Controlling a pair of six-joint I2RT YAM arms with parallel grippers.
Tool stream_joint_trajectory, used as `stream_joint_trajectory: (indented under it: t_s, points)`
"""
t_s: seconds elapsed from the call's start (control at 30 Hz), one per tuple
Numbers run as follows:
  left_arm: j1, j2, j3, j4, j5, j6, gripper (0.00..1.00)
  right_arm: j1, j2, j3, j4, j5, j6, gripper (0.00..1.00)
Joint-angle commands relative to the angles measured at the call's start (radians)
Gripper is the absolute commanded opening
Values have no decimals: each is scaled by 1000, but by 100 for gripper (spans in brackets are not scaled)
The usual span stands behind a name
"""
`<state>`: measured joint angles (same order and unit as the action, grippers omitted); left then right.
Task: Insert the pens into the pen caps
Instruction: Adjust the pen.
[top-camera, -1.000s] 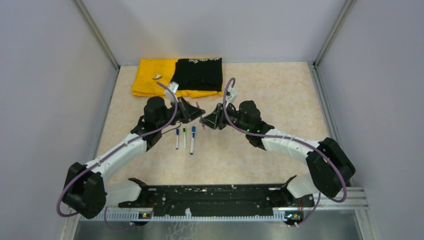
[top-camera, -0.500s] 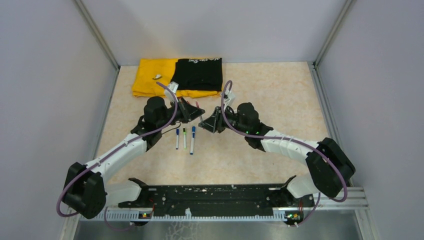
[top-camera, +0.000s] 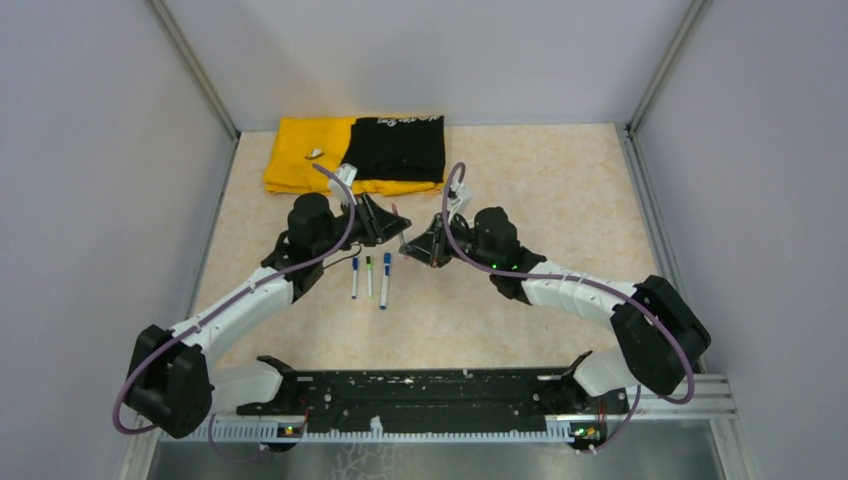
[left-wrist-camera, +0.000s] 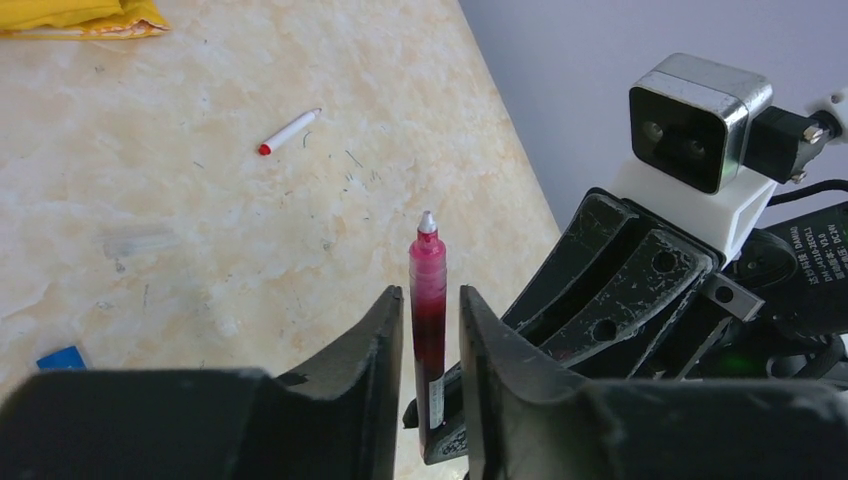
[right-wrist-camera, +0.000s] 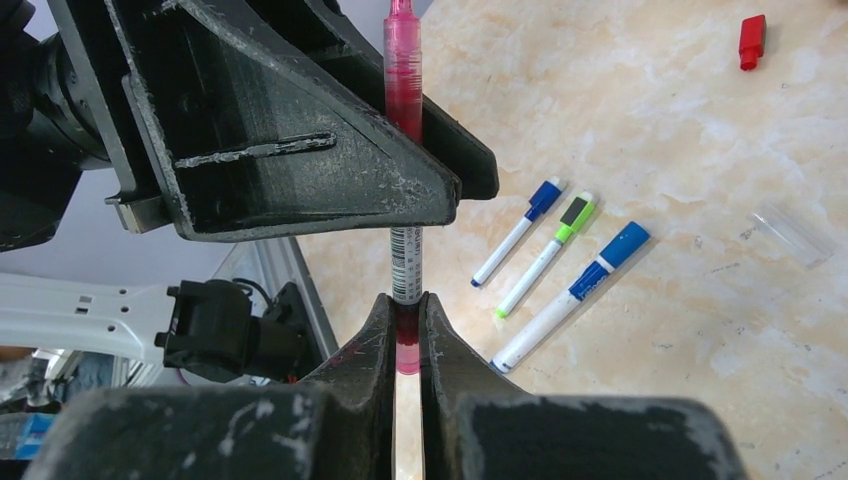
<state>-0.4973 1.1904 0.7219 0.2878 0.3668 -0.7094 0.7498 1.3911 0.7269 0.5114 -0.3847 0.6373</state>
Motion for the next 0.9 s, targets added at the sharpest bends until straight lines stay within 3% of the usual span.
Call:
stream_joint_trajectory:
  t_s: [0.0, 0.37, 0.77, 0.87]
  points:
    - [5, -18, 8, 28, 12, 7, 35, 8, 3, 58, 70, 17, 2, 0]
    - [5, -21, 0, 24, 22, 11, 39, 8, 11, 101, 78, 53, -1, 0]
    - [5, -17, 4, 30, 30, 27, 12, 8, 24, 114, 90, 13, -1, 0]
    - [6, -8, 31, -8, 23, 63, 1, 7, 15, 117, 55, 7, -27, 12]
